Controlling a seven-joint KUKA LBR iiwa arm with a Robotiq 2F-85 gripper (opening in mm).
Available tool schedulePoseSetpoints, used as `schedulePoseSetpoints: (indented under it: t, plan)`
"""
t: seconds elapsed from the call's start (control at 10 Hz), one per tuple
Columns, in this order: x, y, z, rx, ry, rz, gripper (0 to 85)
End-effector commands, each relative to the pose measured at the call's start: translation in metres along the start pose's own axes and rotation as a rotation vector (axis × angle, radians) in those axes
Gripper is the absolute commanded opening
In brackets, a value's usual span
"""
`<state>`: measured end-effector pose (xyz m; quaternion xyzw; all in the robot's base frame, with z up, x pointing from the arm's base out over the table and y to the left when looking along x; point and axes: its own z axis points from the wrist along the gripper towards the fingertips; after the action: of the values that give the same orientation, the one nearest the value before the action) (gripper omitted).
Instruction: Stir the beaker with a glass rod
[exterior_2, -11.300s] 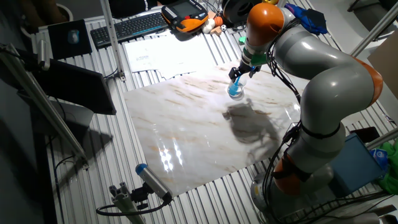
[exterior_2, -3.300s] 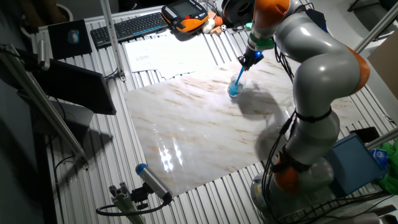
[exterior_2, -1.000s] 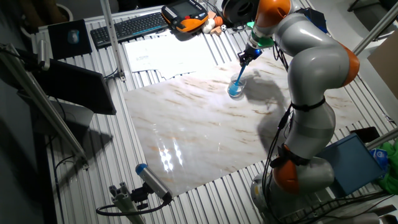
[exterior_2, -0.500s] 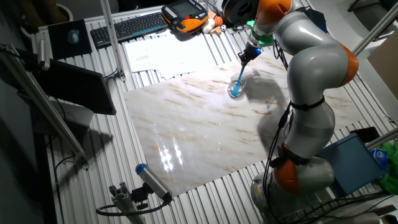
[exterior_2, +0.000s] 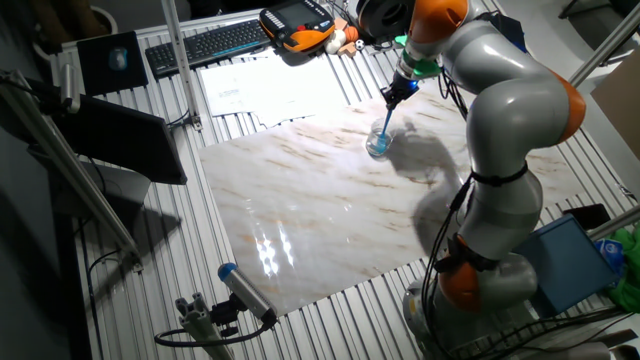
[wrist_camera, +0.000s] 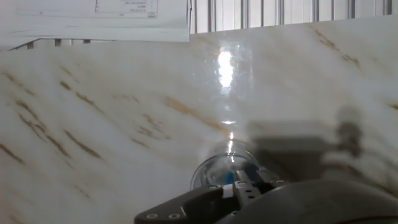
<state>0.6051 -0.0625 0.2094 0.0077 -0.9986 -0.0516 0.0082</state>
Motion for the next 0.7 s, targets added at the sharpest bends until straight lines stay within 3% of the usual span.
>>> schedulePoseSetpoints:
  t: [0.0, 0.3, 0.5, 0.6]
  plan:
    - [0.001, -0.001, -0.004, 0.005, -0.008, 0.002, 0.0]
    - [-0.001, 0.003, -0.011, 0.017, -0.045, 0.015, 0.0]
    - [0.005, 0.008, -0.016, 0.014, -0.051, 0.037, 0.0]
    - [0.009, 0.017, -0.018, 0.013, -0.071, 0.070, 0.0]
